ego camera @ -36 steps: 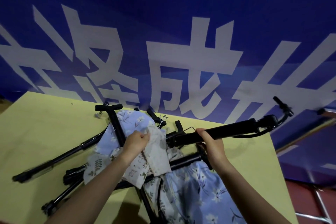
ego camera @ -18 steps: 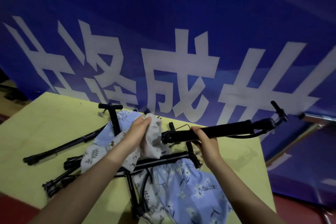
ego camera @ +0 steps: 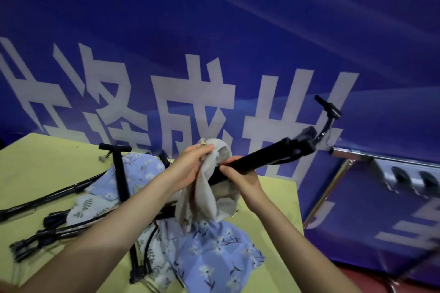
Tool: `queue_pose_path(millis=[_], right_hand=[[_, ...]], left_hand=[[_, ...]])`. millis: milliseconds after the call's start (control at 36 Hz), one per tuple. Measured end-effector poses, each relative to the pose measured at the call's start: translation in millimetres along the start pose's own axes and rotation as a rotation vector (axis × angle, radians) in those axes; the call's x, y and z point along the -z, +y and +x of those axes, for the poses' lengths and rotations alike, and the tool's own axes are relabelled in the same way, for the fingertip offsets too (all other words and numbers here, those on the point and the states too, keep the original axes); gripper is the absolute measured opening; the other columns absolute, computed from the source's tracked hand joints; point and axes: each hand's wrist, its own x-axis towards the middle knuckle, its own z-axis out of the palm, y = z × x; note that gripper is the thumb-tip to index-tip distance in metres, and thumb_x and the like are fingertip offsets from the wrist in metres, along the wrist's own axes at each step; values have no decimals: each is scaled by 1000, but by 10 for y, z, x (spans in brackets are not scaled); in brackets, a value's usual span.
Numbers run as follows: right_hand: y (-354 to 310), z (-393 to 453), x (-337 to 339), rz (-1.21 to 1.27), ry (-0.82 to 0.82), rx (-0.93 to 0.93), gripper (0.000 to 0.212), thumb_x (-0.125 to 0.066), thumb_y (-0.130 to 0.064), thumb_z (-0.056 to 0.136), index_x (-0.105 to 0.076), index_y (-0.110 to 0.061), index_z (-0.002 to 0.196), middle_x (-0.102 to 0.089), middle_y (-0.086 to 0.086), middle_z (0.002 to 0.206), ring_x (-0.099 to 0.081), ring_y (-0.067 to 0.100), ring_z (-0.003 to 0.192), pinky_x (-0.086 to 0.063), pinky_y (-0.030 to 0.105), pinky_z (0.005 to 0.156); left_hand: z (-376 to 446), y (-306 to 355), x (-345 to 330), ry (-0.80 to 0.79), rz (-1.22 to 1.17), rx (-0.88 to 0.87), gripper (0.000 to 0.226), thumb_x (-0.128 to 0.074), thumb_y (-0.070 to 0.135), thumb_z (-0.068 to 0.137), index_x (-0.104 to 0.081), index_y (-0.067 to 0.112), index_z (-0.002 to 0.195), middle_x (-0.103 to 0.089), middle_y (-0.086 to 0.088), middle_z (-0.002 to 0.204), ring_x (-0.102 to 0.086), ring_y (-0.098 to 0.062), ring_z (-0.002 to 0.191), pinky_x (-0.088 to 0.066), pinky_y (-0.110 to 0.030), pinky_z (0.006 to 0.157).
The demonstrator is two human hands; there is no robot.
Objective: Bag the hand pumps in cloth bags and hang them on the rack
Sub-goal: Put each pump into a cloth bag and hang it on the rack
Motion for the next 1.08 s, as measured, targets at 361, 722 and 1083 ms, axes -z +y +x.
queue_pose_path(millis=[361, 722, 1083], right_hand=[[274, -222, -24, -157, 120, 157, 45, -57, -52, 72, -53, -12, 93, -59, -5, 78, -58, 4, 71, -45, 22, 68], [470, -201, -46, -347, -96, 179, 33, -44, -26, 102, -51, -21, 134, -61, -14, 126, -56, -1, 116, -44, 20, 95], [534, -203, 53, -644, -340, 131, 23, -44, -43, 99, -54, -24, 90, -55, 2, 80, -52, 18, 73, -41, 39, 68]], left_hand=[[-152, -19, -9, -24, -178, 100, 32, -48, 20, 97, -61, 2, 120, -67, -18, 114, -61, -28, 111, -45, -41, 103], [-107, -164, 88, 63, 64, -106, 53, -70, 50, 77, -65, 10, 113, -73, -7, 106, -68, -23, 103, -51, -37, 91], [9, -246, 161, 184, 563, -215, 39, -70, 56, 74, -67, 21, 89, -70, 3, 91, -65, -11, 90, -49, -29, 80]])
